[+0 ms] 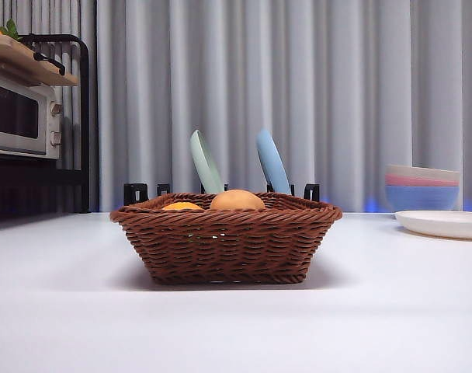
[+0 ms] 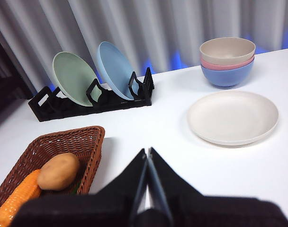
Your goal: Pick up the basket,pick up the corn from the table,pick up the potato from the table,pick up the cucumber from the table,put all items into the basket
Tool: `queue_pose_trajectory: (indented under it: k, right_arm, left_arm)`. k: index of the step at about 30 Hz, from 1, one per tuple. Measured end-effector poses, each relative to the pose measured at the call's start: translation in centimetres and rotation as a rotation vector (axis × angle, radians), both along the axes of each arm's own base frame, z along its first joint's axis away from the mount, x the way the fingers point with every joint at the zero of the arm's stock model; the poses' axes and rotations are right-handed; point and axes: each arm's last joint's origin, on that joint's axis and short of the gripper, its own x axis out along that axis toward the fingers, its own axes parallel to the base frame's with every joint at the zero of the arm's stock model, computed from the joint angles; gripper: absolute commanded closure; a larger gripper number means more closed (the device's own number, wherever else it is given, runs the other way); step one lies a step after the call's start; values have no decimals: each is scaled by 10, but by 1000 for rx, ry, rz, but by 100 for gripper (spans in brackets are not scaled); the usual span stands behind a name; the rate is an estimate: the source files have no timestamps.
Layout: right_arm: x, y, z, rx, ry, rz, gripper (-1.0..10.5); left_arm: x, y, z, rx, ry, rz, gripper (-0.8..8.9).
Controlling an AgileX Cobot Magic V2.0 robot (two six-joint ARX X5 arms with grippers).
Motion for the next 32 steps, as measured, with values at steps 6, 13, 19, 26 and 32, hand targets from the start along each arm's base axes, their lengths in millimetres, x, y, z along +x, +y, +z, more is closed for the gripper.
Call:
queue_pose_trajectory:
  k: [6,13,19,26,32]
  right_arm:
    - [0,0,0,-2,-1,-1,963]
    - [-1,-3,-4,-162,-51,31,963]
    - [9,-6,-39,-233,-164,133,963]
    - [15,-7,-100,-237,-197,159,963]
    - [23,-7,-141,-210,-87,165,963]
  left_arm:
    - [0,0,0,0,0,0,817]
    - [0,0,0,0,0,0,817]
    - [0,0,0,0,0,0,817]
    - [0,0,0,0,0,0,817]
    - [0,0,0,0,0,2,817]
